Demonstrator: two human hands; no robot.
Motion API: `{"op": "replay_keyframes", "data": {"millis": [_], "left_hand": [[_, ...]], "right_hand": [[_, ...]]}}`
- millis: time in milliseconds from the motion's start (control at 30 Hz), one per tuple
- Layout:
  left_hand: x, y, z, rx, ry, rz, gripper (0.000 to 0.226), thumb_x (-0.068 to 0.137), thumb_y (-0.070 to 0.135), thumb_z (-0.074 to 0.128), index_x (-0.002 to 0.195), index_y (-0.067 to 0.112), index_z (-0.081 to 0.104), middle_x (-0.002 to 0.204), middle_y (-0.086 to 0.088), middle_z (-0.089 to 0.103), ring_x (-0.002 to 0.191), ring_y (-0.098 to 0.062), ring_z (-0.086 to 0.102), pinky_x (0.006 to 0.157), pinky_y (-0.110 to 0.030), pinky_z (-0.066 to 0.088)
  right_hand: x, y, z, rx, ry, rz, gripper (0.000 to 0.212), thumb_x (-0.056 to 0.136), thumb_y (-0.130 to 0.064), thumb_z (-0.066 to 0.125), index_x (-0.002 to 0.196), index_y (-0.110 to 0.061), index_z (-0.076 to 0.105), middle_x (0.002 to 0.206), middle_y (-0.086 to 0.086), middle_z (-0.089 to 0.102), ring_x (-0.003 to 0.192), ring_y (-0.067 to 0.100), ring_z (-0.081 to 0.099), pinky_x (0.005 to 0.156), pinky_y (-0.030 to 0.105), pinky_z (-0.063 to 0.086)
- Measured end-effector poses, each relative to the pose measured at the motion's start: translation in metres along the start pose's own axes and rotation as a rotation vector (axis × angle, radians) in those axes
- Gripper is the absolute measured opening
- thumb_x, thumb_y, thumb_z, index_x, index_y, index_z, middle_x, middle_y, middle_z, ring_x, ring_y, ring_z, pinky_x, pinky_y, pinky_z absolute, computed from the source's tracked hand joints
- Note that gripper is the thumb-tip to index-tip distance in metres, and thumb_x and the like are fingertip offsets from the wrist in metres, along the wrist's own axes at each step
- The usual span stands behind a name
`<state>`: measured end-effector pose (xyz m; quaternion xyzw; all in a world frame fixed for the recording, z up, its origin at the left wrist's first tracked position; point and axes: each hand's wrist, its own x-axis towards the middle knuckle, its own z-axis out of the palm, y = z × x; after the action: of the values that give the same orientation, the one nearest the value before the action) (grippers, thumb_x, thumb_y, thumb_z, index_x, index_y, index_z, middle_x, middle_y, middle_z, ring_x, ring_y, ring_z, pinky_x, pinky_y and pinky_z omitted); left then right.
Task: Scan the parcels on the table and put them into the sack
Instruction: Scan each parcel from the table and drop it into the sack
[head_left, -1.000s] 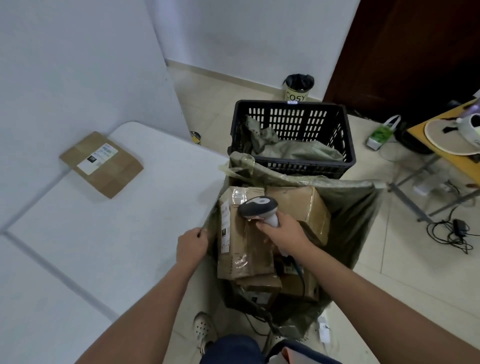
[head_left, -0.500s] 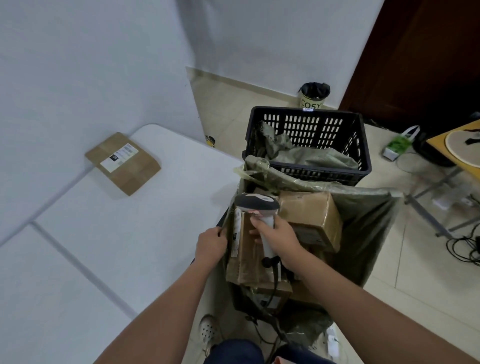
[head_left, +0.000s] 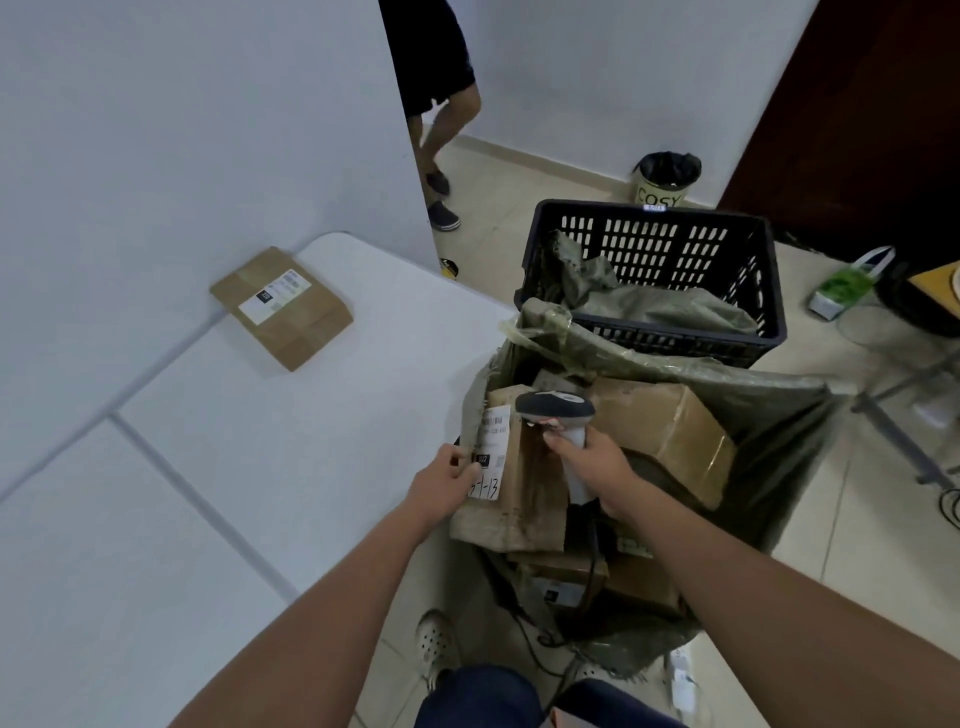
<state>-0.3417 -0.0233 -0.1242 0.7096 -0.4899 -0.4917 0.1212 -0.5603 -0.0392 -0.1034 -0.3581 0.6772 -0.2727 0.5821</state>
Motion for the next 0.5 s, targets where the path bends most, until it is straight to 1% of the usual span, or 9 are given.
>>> {"op": "replay_keyframes", "data": {"millis": [67,133,200,233,267,333,400,433,500], "left_hand": [[-0.013,0.001,0.005,-0.059,-0.152,0.035,0.052,0.094,0.053,0.056,0.139,0.032,0.040,0.128,0.007,0.054,0.113,-0.013,0.054,0.094,-0.029,0.043],[-0.023,-0.004,0.010,-0.018,-0.333,0.092,0.076,0.088,0.057,0.063,0.151,0.035,0.026,0.151,0.005,0.036,0.132,-0.014,0.043,0.107,-0.033,0.037],[-0.025,-0.015,0.016,0.186,-0.452,0.149,0.103,0.079,0.059,0.073,0.155,0.039,0.007,0.163,0.008,0.002,0.149,-0.019,0.015,0.120,-0.039,0.022],[-0.022,-0.021,0.021,0.298,-0.470,0.186,0.114,0.074,0.058,0.077,0.155,0.042,-0.002,0.163,0.009,-0.013,0.152,-0.021,0.001,0.122,-0.042,0.015],[-0.021,-0.025,0.027,0.391,-0.460,0.224,0.122,0.072,0.055,0.080,0.153,0.045,-0.010,0.161,0.008,-0.023,0.152,-0.024,-0.006,0.123,-0.046,0.011],[-0.012,-0.031,0.040,0.503,-0.386,0.256,0.125,0.071,0.049,0.083,0.147,0.053,-0.017,0.160,0.002,-0.030,0.151,-0.032,-0.009,0.122,-0.052,0.013],[-0.005,-0.032,0.049,0.557,-0.306,0.241,0.122,0.074,0.052,0.079,0.140,0.060,-0.022,0.160,0.003,-0.029,0.150,-0.038,-0.002,0.119,-0.057,0.019],[-0.003,-0.029,0.051,0.591,-0.260,0.263,0.116,0.077,0.056,0.075,0.141,0.060,-0.021,0.161,0.005,-0.027,0.150,-0.038,0.004,0.118,-0.057,0.024],[-0.002,-0.016,0.054,0.650,-0.129,0.355,0.094,0.086,0.063,0.059,0.149,0.053,-0.009,0.163,0.010,-0.019,0.149,-0.035,0.014,0.115,-0.055,0.031]], "right_hand": [[0.001,0.008,0.000,0.018,0.016,0.020,0.040,0.090,-0.038,0.068,0.124,-0.018,0.060,0.113,0.005,0.066,0.101,0.023,0.063,0.083,0.036,0.053],[0.001,0.012,-0.001,0.006,0.034,0.045,0.044,0.090,-0.039,0.068,0.128,-0.019,0.058,0.119,0.006,0.065,0.106,0.024,0.061,0.091,0.040,0.052],[0.000,0.014,-0.003,0.005,0.046,0.052,0.047,0.091,-0.039,0.067,0.130,-0.018,0.056,0.121,0.006,0.064,0.107,0.024,0.060,0.089,0.038,0.050],[-0.001,0.014,-0.004,0.009,0.055,0.048,0.046,0.091,-0.039,0.067,0.130,-0.017,0.056,0.121,0.007,0.064,0.107,0.024,0.060,0.089,0.038,0.050],[-0.002,0.014,-0.006,0.011,0.066,0.042,0.046,0.091,-0.039,0.067,0.130,-0.017,0.057,0.121,0.007,0.064,0.107,0.024,0.059,0.090,0.039,0.050],[-0.005,0.013,-0.009,0.001,0.082,0.022,0.044,0.091,-0.039,0.067,0.128,-0.017,0.057,0.120,0.006,0.064,0.110,0.025,0.059,0.095,0.042,0.050],[-0.009,0.009,-0.015,-0.009,0.089,-0.002,0.039,0.091,-0.038,0.066,0.124,-0.017,0.058,0.116,0.005,0.065,0.108,0.025,0.060,0.094,0.042,0.051],[-0.011,0.007,-0.019,-0.008,0.092,-0.015,0.035,0.092,-0.038,0.066,0.120,-0.019,0.059,0.112,0.003,0.065,0.105,0.023,0.061,0.090,0.040,0.052],[-0.016,0.002,-0.026,-0.003,0.091,-0.048,0.029,0.093,-0.038,0.065,0.116,-0.022,0.059,0.104,-0.001,0.067,0.097,0.018,0.063,0.077,0.033,0.052]]}}
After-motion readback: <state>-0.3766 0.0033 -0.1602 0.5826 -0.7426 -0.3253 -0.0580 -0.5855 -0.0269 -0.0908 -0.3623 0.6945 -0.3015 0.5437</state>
